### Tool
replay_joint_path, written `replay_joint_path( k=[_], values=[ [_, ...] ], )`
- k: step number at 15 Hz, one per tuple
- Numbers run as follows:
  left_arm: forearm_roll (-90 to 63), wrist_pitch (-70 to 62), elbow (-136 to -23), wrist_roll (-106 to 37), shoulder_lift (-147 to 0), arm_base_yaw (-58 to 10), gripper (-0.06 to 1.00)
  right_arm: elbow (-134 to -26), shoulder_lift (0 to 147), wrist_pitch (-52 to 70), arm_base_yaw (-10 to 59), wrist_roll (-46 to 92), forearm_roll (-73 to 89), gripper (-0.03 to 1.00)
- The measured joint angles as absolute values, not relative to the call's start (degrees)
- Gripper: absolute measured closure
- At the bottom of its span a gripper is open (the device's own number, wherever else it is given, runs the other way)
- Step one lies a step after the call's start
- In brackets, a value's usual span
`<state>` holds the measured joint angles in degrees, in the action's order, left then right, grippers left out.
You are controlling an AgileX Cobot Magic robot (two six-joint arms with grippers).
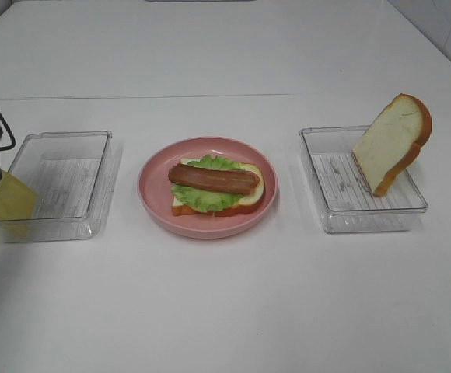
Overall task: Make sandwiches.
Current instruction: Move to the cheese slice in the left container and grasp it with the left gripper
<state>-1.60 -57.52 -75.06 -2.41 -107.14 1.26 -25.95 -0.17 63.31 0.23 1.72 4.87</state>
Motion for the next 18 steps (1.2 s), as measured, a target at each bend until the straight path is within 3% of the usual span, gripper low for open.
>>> replay_joint_path(
  k=[8,18],
  values=[
    [-5.16,-55.06,-75.06,-4.07,-111.96,1.26,0.18,-25.95,-0.17,63.31,0.23,1.72,4.87,0.03],
    [-9.40,-52.71,-75.06,-9.17,-112.53,1.26,0.53,-25.95,-0.17,63.31,0.23,1.72,4.87,0.03]
  ],
)
